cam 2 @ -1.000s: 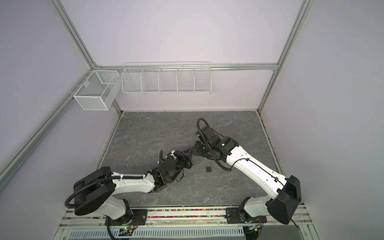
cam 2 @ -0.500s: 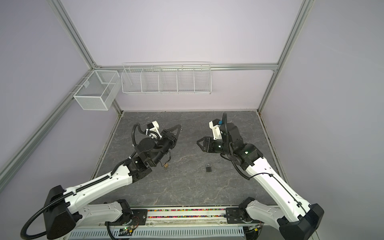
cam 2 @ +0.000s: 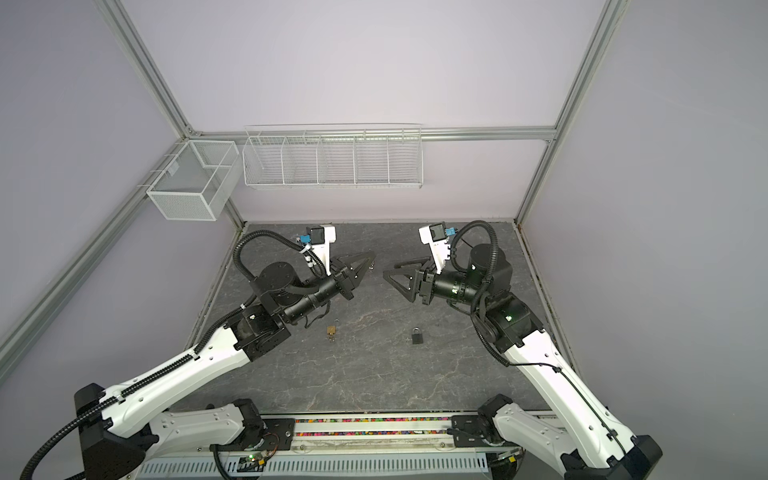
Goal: Unlock with the key
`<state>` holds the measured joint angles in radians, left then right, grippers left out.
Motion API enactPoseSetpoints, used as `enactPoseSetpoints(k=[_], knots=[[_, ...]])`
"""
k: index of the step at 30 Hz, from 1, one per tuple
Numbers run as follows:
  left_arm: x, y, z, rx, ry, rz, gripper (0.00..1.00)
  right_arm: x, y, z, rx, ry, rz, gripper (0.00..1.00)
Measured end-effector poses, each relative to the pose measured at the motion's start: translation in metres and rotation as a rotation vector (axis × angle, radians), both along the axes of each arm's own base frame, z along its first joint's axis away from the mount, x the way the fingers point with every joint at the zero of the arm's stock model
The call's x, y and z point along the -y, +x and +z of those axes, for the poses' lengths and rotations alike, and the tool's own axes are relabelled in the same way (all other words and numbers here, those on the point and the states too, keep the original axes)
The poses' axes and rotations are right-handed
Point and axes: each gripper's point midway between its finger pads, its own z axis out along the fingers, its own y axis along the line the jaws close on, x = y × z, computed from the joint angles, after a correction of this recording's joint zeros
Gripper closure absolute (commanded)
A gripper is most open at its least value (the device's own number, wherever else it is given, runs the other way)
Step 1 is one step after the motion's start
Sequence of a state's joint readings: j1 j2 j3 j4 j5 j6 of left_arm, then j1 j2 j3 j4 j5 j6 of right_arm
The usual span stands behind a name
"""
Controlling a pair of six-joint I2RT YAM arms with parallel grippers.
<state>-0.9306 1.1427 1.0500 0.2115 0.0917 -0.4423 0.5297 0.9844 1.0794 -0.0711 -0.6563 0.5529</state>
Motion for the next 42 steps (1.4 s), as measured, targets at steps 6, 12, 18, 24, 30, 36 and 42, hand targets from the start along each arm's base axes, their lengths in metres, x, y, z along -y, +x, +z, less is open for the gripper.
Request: enactPoseSetpoints(k=[6, 12, 18, 24, 30, 36, 42], knots=[[0.004, -0.021, 0.025, 0.102, -0.074, -0.099, 1.00, -0.004, -0.008, 0.018, 0.064, 0.069, 0.060, 0.41], [0.002, -0.034, 0.044, 0.156, -0.152, -0.146, 1.00, -0.007, -0.017, 0.028, 0.088, 0.112, 0.116, 0.47], [0.005, -0.043, 0.053, 0.172, -0.196, -0.181, 1.00, -0.010, -0.023, 0.033, 0.102, 0.128, 0.145, 0.55], [0.011, -0.046, 0.051, 0.167, -0.199, -0.197, 1.00, -0.014, -0.024, 0.037, 0.108, 0.144, 0.160, 0.63], [0.016, -0.047, 0.047, 0.159, -0.194, -0.201, 1.00, -0.017, -0.024, 0.037, 0.105, 0.148, 0.168, 0.73], [0.015, -0.045, 0.048, 0.161, -0.199, -0.191, 1.00, -0.017, -0.026, 0.039, 0.114, 0.153, 0.172, 0.80], [0.013, -0.045, 0.048, 0.162, -0.210, -0.184, 1.00, -0.017, -0.026, 0.039, 0.115, 0.153, 0.174, 0.84]])
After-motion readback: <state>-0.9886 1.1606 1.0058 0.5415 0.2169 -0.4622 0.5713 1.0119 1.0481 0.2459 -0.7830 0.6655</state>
